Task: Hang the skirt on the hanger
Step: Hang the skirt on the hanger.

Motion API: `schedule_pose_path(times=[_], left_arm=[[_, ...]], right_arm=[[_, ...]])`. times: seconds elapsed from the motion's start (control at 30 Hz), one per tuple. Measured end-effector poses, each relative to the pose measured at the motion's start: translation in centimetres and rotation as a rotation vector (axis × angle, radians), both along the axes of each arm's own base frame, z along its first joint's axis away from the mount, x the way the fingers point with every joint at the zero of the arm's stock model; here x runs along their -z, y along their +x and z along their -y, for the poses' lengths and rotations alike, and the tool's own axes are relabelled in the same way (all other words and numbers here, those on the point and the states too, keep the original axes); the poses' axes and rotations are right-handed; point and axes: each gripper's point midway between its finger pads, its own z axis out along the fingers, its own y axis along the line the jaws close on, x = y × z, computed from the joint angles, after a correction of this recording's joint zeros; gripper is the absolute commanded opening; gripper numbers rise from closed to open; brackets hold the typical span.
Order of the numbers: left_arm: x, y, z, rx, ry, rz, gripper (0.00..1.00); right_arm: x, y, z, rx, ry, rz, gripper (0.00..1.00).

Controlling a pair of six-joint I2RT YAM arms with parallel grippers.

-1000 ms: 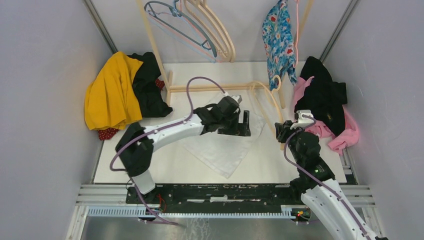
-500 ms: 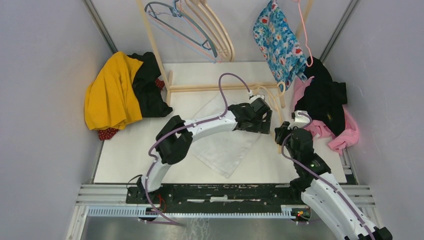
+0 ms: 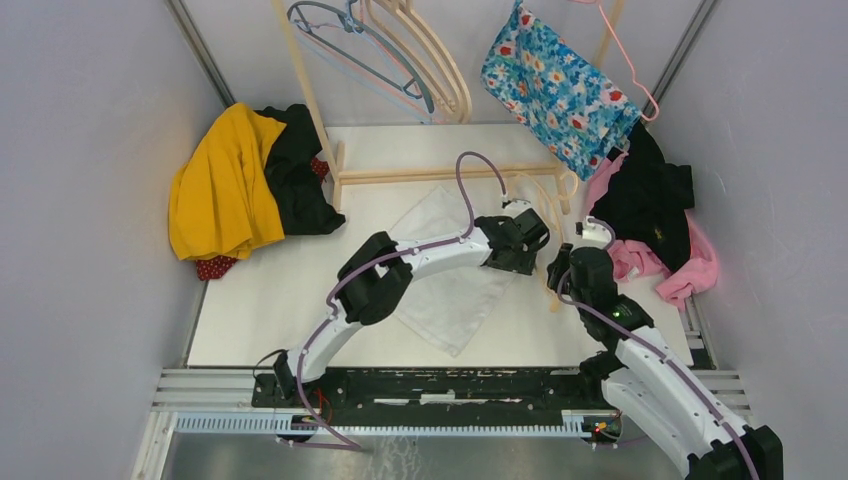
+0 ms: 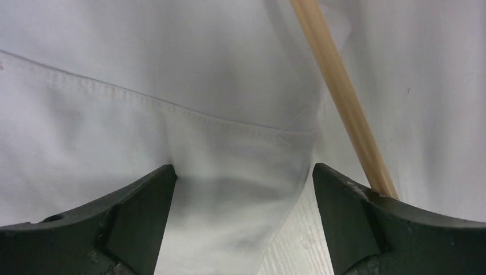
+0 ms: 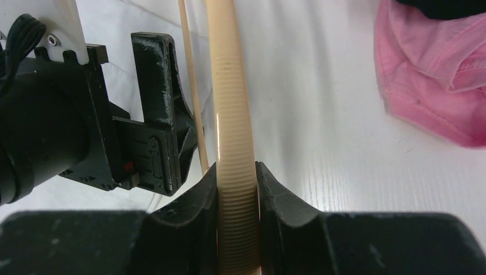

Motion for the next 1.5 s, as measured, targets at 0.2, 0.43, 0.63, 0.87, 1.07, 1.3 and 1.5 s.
schedule_pose_path(times=[0.2, 0.43, 0.63, 0.87, 1.07, 1.3, 1.5], left_arm=[[0.6, 0.1, -0.4, 0.009, 0.034, 0.036, 0.58], [0.5, -1.2, -3.5, 0.005, 0.025, 0.061, 0.45], [0.5, -3.2, -5.5, 0.027, -0.007, 0.037, 0.44], [-0.1, -6.2, -8.8, 0.057, -0.022, -0.015, 0.44], [-3.0, -6.7, -8.5, 0.077, -0.097, 0.000, 0.44], [-4.6, -6.5, -7.6, 0.088, -0.158, 0.021, 0.44], [-4.7, -6.5, -7.3, 0.092, -0.169, 0.021, 0.45]], right_arm=[[0.7, 0.2, -0.3, 0.012, 0.009, -0.044, 0.01], [1.5, 0.3, -0.5, 0.014, 0.011, -0.075, 0.01], [2.6, 0.5, -1.0, 0.000, 0.004, -0.132, 0.01], [3.2, 0.7, -1.7, -0.019, 0.006, -0.159, 0.01], [4.5, 0.2, -3.6, -0.062, -0.011, -0.201, 0.01], [5.5, -0.1, -6.4, -0.122, -0.003, -0.210, 0.01], [5.8, -0.9, -8.4, -0.171, 0.005, -0.203, 0.01]])
